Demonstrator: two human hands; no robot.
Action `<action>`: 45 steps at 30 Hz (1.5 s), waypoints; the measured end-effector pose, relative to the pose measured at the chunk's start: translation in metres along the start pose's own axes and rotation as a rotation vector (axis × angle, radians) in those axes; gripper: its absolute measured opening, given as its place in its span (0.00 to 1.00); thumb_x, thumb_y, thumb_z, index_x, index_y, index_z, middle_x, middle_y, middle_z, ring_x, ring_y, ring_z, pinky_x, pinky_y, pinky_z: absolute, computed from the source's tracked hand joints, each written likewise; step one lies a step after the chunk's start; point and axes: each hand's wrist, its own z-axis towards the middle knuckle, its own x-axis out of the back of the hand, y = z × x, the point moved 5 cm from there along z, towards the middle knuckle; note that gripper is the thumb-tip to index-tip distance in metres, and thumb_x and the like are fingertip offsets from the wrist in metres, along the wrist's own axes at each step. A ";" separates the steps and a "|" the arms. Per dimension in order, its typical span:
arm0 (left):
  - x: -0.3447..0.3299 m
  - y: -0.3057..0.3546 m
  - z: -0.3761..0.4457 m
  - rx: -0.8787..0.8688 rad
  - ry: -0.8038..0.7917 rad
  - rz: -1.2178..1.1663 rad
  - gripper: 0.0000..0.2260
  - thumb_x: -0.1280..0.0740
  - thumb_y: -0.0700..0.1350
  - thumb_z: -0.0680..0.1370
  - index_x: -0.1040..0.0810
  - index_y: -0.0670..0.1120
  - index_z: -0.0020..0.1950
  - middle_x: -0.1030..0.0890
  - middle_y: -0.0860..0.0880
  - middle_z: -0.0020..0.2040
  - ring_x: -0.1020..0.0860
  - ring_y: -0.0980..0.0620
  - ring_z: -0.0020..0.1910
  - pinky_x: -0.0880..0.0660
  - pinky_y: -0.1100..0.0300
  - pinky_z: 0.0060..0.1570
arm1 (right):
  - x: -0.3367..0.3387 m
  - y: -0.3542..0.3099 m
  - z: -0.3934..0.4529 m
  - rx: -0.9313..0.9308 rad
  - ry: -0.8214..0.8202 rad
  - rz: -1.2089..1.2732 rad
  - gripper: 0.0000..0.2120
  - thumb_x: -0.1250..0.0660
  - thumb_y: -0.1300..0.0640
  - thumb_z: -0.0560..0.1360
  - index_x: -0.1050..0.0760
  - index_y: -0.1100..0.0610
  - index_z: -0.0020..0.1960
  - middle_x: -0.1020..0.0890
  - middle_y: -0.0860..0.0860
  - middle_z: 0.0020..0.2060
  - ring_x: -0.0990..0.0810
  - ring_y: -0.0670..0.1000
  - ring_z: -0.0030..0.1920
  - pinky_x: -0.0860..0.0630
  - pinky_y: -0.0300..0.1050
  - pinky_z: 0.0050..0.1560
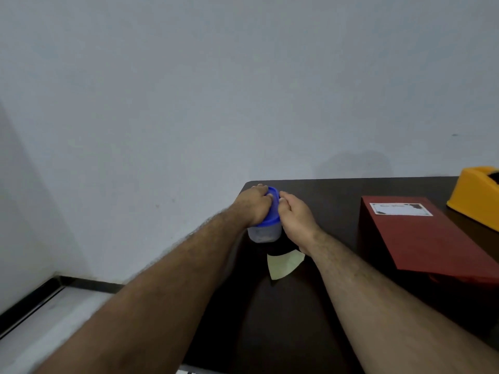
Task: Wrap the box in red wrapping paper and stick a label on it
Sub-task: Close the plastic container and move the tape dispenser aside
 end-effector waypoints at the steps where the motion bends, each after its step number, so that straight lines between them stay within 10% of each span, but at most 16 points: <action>1: 0.002 0.000 -0.002 0.022 -0.001 -0.046 0.18 0.44 0.44 0.87 0.23 0.44 0.73 0.21 0.44 0.70 0.23 0.44 0.65 0.30 0.55 0.64 | 0.002 -0.001 -0.002 0.012 0.033 0.016 0.18 0.44 0.54 0.87 0.23 0.55 0.72 0.17 0.49 0.62 0.19 0.48 0.61 0.22 0.47 0.66; 5: 0.019 0.001 -0.019 0.076 0.089 -0.341 0.21 0.44 0.40 0.87 0.26 0.47 0.79 0.26 0.47 0.79 0.29 0.47 0.76 0.35 0.57 0.75 | 0.012 -0.009 -0.012 0.045 0.150 0.057 0.13 0.39 0.55 0.86 0.17 0.54 0.62 0.17 0.44 0.49 0.18 0.48 0.53 0.23 0.42 0.53; 10: 0.059 -0.015 -0.052 0.140 0.479 -0.419 0.12 0.34 0.47 0.85 0.17 0.47 0.65 0.15 0.51 0.59 0.17 0.51 0.59 0.20 0.56 0.61 | 0.033 -0.024 -0.024 0.025 0.256 -0.060 0.09 0.32 0.56 0.82 0.13 0.55 0.56 0.16 0.43 0.47 0.17 0.47 0.52 0.23 0.42 0.55; 15: 0.048 -0.020 -0.078 0.233 0.240 -0.318 0.12 0.23 0.55 0.77 0.12 0.48 0.50 0.14 0.51 0.47 0.17 0.52 0.48 0.19 0.56 0.48 | 0.021 -0.025 -0.042 -0.146 0.195 0.019 0.04 0.24 0.50 0.74 0.13 0.47 0.41 0.12 0.44 0.38 0.13 0.49 0.44 0.14 0.50 0.49; 22: 0.048 -0.012 -0.087 0.222 0.165 -0.159 0.16 0.31 0.52 0.83 0.15 0.46 0.67 0.15 0.47 0.63 0.18 0.47 0.60 0.21 0.52 0.64 | 0.013 -0.048 -0.048 -0.116 0.177 -0.196 0.10 0.30 0.53 0.80 0.13 0.58 0.49 0.12 0.52 0.44 0.14 0.55 0.48 0.16 0.52 0.52; 28: 0.041 -0.010 -0.095 0.240 0.186 -0.135 0.18 0.31 0.56 0.82 0.16 0.48 0.68 0.15 0.49 0.64 0.18 0.48 0.62 0.21 0.52 0.64 | 0.013 -0.055 -0.050 -0.162 0.079 -0.296 0.14 0.28 0.56 0.79 0.24 0.53 0.36 0.25 0.46 0.33 0.25 0.49 0.36 0.31 0.40 0.33; 33: 0.034 -0.017 -0.087 0.277 0.199 -0.251 0.18 0.31 0.54 0.83 0.16 0.46 0.68 0.15 0.48 0.64 0.18 0.47 0.63 0.21 0.53 0.64 | 0.002 -0.051 -0.040 -0.121 0.078 -0.359 0.06 0.25 0.55 0.78 0.19 0.56 0.50 0.18 0.50 0.45 0.19 0.52 0.49 0.22 0.41 0.47; 37: 0.034 -0.026 -0.063 0.287 0.174 -0.315 0.19 0.30 0.53 0.84 0.17 0.45 0.70 0.16 0.46 0.67 0.19 0.46 0.64 0.22 0.49 0.68 | -0.002 -0.048 -0.025 -0.165 0.097 -0.275 0.20 0.27 0.62 0.80 0.20 0.57 0.71 0.17 0.52 0.66 0.19 0.52 0.67 0.25 0.43 0.70; 45: 0.037 -0.026 -0.045 0.256 0.201 -0.211 0.20 0.33 0.52 0.85 0.22 0.47 0.76 0.22 0.47 0.74 0.23 0.45 0.72 0.29 0.53 0.75 | 0.005 -0.061 -0.008 -0.132 0.031 -0.498 0.12 0.36 0.65 0.80 0.17 0.58 0.58 0.16 0.50 0.53 0.16 0.54 0.58 0.22 0.43 0.51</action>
